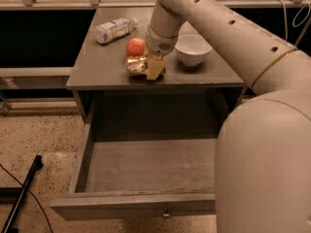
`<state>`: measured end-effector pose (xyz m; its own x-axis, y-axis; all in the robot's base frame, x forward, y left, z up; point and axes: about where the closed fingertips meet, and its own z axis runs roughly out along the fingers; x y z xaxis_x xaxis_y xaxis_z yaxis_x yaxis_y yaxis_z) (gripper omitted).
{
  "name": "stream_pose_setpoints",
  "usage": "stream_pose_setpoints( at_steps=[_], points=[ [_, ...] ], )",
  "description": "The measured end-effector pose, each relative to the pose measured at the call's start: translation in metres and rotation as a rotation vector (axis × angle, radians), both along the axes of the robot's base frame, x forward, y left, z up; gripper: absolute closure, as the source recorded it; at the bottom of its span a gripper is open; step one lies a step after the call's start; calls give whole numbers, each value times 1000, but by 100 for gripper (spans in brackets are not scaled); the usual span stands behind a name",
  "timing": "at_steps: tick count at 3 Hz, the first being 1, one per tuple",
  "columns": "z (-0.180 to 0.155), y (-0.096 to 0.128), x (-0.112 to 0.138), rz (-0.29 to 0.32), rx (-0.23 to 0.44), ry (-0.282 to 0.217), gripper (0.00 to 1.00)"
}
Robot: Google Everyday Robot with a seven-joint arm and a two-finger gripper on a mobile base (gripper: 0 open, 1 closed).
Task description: Pick orange can from top drawer and place on counter
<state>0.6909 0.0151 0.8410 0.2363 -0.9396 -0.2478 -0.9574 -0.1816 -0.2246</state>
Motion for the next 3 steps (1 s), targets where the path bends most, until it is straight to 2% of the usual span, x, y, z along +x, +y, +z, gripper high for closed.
stream_pose_setpoints(
  at_steps=[2, 3],
  points=[
    [-5, -25, 4, -42, -39, 35, 25],
    [-5, -25, 4, -43, -39, 35, 0]
  ],
)
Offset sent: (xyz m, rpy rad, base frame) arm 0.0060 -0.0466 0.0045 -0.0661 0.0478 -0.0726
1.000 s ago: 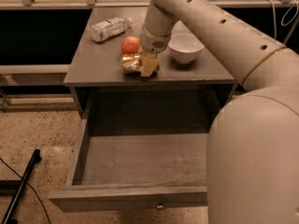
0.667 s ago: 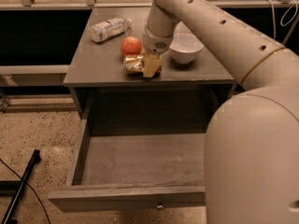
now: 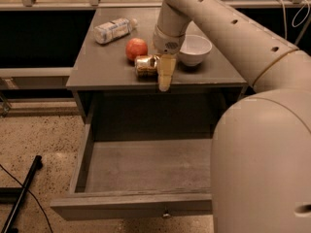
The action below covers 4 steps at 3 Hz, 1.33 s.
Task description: Pick orange can from top drawer and place on counter
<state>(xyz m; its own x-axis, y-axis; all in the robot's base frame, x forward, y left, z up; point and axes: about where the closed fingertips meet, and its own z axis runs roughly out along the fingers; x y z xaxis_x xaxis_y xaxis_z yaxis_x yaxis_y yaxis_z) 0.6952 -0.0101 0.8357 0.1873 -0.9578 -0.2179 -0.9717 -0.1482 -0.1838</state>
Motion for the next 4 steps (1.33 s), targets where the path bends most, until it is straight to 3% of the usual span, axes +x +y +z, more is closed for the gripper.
stream_pose_setpoints(
  at_steps=[2, 3, 4],
  points=[
    [2, 0, 2, 5, 8, -17, 0],
    [23, -25, 3, -1, 32, -91, 0],
    [62, -63, -10, -1, 62, -205, 0]
  ],
)
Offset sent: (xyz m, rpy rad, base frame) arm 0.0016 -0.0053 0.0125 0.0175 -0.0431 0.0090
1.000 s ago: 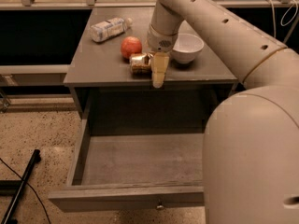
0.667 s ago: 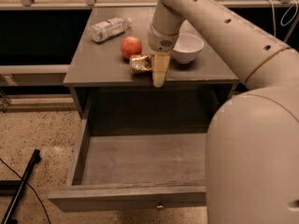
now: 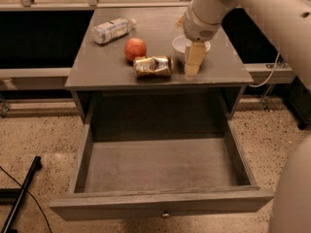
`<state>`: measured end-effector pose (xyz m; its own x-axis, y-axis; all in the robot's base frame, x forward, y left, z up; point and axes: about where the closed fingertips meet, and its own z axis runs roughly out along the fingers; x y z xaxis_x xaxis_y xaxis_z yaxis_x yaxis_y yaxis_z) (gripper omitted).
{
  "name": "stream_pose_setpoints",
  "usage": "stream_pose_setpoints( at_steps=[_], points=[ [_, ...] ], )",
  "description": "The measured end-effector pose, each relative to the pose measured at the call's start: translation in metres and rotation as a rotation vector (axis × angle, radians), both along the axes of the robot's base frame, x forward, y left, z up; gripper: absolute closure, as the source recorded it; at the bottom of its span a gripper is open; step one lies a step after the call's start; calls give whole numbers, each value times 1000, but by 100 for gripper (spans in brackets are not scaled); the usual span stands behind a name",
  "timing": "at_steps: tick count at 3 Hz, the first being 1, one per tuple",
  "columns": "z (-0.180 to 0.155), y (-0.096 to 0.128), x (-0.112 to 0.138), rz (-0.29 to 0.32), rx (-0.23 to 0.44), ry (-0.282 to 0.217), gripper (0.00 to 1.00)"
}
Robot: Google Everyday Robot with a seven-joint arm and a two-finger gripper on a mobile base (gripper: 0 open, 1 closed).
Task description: Pick orange can from top drawer and place on counter
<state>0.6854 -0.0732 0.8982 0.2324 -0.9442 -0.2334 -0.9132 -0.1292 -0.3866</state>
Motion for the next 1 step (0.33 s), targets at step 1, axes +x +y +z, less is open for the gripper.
stream_pose_setpoints(
  at_steps=[1],
  points=[
    [6, -10, -2, -6, 3, -18, 0]
  ],
)
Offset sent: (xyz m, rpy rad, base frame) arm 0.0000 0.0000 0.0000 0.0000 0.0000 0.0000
